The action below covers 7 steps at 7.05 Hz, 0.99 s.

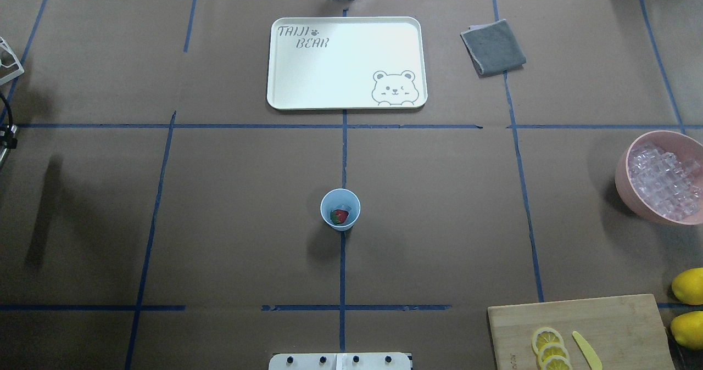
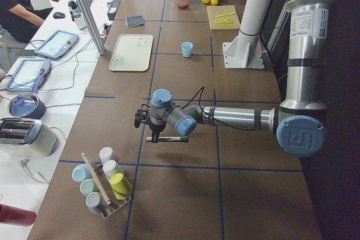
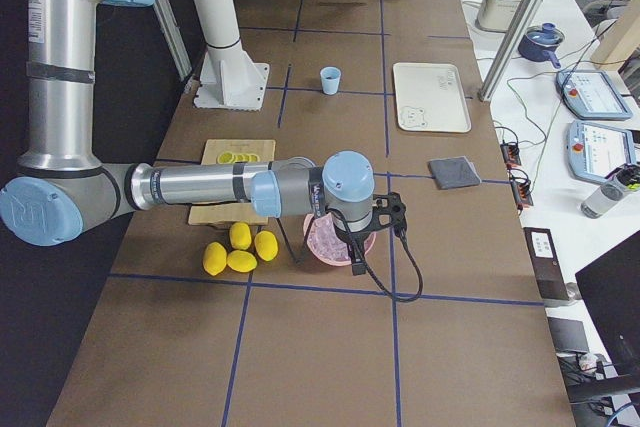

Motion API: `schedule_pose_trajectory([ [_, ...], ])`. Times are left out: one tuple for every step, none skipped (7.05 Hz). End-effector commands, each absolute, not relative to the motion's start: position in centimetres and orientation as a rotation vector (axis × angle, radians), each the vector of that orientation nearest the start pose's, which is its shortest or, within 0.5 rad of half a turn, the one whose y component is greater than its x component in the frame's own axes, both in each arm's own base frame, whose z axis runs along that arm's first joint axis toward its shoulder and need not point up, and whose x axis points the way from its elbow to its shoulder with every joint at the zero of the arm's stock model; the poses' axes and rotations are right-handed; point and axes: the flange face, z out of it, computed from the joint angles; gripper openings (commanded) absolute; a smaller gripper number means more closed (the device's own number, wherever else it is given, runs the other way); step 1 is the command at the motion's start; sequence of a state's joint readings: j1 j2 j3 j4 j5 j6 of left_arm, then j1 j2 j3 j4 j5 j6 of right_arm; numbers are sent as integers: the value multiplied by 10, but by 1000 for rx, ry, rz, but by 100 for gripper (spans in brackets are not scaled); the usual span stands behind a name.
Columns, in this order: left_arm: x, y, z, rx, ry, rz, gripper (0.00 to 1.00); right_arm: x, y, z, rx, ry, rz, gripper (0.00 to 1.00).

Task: Mash ice and strawberries in cup
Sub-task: 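Carry the pestle back to its spot with the left gripper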

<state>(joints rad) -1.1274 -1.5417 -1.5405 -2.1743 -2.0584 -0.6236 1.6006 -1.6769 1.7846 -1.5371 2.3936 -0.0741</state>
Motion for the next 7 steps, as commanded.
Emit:
schedule_pose_trajectory([
  [137, -495, 654, 212, 635, -32, 0, 74, -452, 595, 177, -813, -99, 99],
  [136, -493, 656, 207, 633, -34, 0, 74, -453, 594, 180, -811, -100, 99],
  [137, -493, 660, 199, 630, -37, 0, 74, -454, 594, 181, -810, -102, 99],
  [137, -493, 662, 194, 629, -39, 0, 74, -455, 593, 182, -810, -103, 99],
  [137, -492, 663, 191, 627, -41, 0, 74, -455, 593, 182, -810, -103, 99],
  [138, -492, 668, 183, 623, -40, 2, 75, -455, 594, 182, -808, -102, 99],
  [145, -490, 668, 177, 625, -28, 5, 74, -455, 593, 183, -808, -104, 99],
])
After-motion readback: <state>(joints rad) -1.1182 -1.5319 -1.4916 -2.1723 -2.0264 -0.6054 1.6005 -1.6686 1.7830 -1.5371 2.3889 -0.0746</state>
